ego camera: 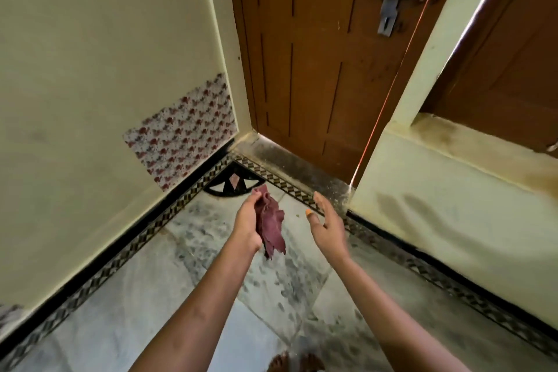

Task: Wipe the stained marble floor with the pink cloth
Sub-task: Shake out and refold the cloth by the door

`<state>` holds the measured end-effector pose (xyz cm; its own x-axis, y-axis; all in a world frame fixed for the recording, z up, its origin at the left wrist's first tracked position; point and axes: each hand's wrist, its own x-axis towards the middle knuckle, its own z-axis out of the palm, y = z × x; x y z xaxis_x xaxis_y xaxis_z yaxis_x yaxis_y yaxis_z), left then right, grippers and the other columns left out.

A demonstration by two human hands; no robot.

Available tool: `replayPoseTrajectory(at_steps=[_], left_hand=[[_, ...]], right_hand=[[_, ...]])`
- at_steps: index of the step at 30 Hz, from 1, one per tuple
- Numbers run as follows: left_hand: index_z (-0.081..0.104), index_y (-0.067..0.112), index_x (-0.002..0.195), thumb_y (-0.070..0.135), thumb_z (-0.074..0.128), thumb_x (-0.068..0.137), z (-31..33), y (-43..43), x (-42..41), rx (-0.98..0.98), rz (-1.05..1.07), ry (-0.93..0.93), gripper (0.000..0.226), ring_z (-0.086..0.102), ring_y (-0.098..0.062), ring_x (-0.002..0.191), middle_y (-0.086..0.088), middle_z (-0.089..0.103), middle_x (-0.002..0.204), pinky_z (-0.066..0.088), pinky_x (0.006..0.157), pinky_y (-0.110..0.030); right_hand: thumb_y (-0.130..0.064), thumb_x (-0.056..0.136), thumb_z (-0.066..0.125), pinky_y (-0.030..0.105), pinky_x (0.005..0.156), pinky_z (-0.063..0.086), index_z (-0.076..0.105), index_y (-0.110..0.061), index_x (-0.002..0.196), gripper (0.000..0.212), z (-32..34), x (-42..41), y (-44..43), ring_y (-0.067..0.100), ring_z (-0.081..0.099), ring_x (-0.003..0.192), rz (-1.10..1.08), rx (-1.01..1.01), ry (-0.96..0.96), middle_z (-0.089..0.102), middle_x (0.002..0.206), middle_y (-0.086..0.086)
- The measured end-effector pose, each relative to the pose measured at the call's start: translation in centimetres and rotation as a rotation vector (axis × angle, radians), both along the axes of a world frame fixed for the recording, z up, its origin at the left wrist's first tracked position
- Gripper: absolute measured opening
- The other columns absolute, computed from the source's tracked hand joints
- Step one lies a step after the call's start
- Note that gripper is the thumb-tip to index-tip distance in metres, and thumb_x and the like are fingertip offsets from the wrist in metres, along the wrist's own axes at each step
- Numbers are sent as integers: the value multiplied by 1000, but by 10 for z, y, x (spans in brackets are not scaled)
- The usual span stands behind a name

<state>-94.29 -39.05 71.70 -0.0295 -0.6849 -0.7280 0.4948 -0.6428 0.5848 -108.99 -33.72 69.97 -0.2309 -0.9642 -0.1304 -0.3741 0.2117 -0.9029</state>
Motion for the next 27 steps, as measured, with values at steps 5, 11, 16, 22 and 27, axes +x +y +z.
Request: replayPoseTrajectory(at_steps=[5,11,16,22,27], left_hand=[[56,8,120,38,54,89,30,-10,-1,-64,1,-27,42,61,-29,90,-15,62,110,49,77,-37],[41,15,137,38,59,77,-24,-73,-8,-118,71,-36,67,63,-40,103,-22,58,125,54,75,-55],[61,3,112,40,38,97,73,-27,-62,-200,49,-20,46,61,-35,98,-22,63,109,51,75,-44],[54,-1,125,27,34,96,91,-27,-107,-341,40,91,45,58,-30,102,-20,60,113,46,88,-39],[65,6,95,5,33,93,94,-19,-127,-370,5,7,32,61,-22,78,-12,68,81,48,72,-31]], right_hand=[[-23,95,54,38,101,44,56,-22,126,31,34,9,-9,13,51,118,62,-74,-18,57,128,-4],[-27,90,62,8,68,44,66,-21,107,19,76,-3,-29,3,60,90,228,-148,-118,67,99,-6],[-33,82,71,21,84,51,66,-23,110,30,88,-35,-48,5,62,92,325,-127,-23,67,105,-6],[-24,80,73,34,82,55,70,-22,95,15,89,-79,-67,11,65,87,272,-198,-20,70,97,-4],[-16,85,66,31,73,54,71,-13,87,6,91,-100,-77,15,65,80,299,-200,36,71,85,0]])
